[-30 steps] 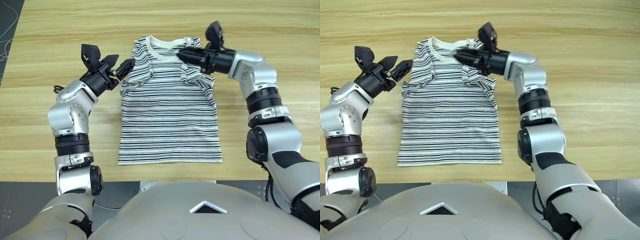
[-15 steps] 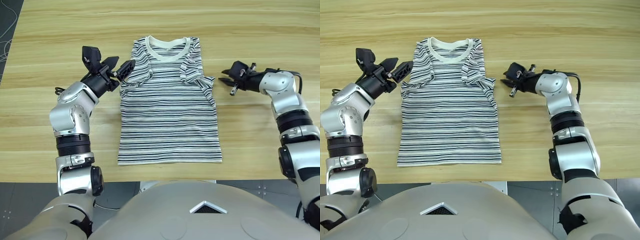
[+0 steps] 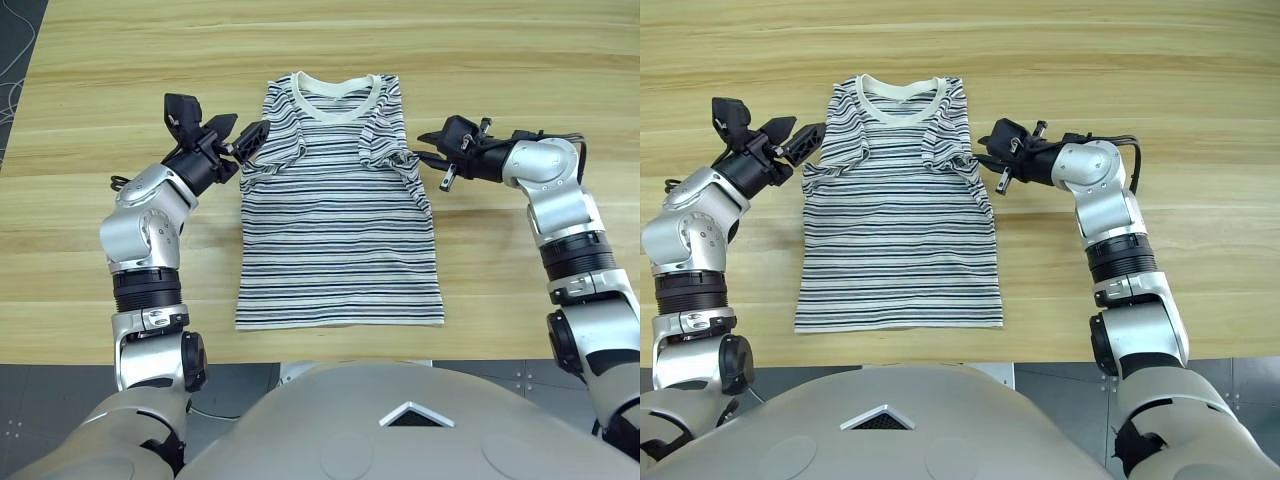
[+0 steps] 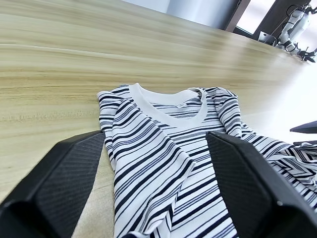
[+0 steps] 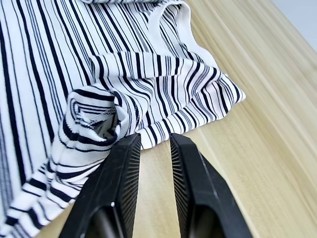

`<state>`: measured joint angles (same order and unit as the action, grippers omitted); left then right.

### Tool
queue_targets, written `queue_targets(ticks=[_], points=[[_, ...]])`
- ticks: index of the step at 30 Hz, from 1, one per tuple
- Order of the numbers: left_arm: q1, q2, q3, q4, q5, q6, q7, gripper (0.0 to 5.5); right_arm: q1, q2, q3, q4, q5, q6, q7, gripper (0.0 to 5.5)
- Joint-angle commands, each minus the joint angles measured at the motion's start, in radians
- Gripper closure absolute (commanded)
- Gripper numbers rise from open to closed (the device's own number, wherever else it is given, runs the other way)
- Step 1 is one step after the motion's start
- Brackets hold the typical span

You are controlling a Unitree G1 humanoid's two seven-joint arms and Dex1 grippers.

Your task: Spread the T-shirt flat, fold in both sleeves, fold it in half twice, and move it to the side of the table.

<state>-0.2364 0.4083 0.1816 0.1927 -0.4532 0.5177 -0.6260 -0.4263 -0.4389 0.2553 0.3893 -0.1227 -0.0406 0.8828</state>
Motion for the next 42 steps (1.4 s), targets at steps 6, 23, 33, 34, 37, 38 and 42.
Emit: queue_targets(ticks=[6,23,33,34,37,38,42], points=[[-0.019,0.008,-0.009,0.017,0.018,-0.007,-0.004,1.69,0.088,-0.004,0.041,-0.228,0.164,0.208,0.188,4.42],[0.082,0.544,-0.293,-0.015,0.949,-1.375,-0.082,1.06,0.328,-0.391,-0.216,-0.387,0.251,-0.153,0.408,3.69],[0.078,0.682,-0.303,0.103,1.259,-2.001,0.036,1.06,0.357,-0.479,-0.126,-0.113,-0.328,-1.315,0.17,3.69],[0.083,0.677,-0.281,0.104,1.284,-2.062,0.043,1.06,0.357,-0.466,-0.137,-0.079,-0.367,-1.4,0.164,3.69],[0.093,0.683,-0.263,0.081,1.321,-2.132,0.104,1.06,0.357,-0.435,-0.165,-0.026,-0.426,-1.529,0.134,3.69],[0.101,0.694,-0.265,0.057,1.338,-2.132,0.142,1.06,0.355,-0.424,-0.169,-0.018,-0.441,-1.548,0.119,3.69],[0.118,0.748,-0.252,0.001,1.419,-2.132,0.298,1.06,0.362,-0.407,-0.149,-0.026,-0.511,-1.572,0.031,3.69]])
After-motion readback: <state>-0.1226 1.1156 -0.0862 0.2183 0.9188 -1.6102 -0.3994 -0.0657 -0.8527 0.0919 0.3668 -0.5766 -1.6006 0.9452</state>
